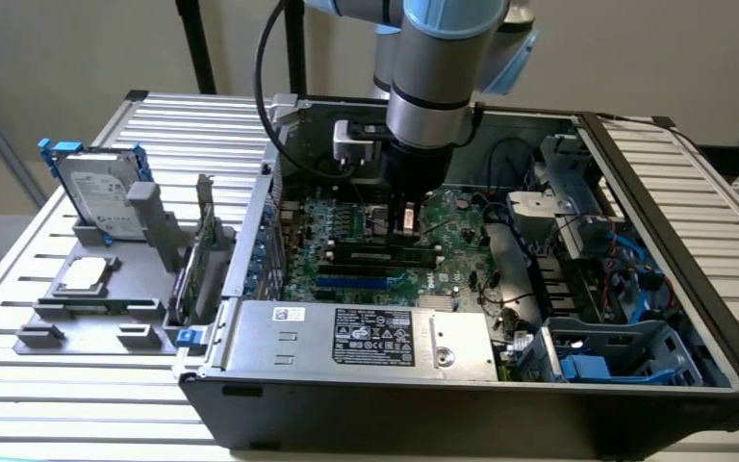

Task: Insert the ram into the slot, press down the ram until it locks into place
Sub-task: 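Insert the ram into the slot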

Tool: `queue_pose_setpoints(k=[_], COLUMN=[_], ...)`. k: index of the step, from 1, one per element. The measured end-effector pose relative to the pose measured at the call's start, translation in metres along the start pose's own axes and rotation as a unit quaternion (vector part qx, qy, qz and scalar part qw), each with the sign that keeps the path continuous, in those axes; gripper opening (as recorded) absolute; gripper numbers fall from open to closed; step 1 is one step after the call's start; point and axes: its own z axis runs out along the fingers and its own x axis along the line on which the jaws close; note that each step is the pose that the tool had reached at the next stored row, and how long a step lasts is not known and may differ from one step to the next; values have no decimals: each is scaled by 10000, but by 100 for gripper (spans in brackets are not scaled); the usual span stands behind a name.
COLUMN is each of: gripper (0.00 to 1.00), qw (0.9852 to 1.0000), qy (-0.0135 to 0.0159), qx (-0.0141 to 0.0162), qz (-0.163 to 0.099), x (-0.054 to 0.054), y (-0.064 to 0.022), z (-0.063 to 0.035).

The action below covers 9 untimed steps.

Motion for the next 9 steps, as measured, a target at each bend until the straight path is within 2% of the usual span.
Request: queue_pose_setpoints(k=[6, 9], gripper=[20, 18], qw=[10000, 10000], qy=[-28, -45], qx=[-3, -3], qz=[-2, -3], x=[5, 7], y=[31, 67], z=[-152, -170])
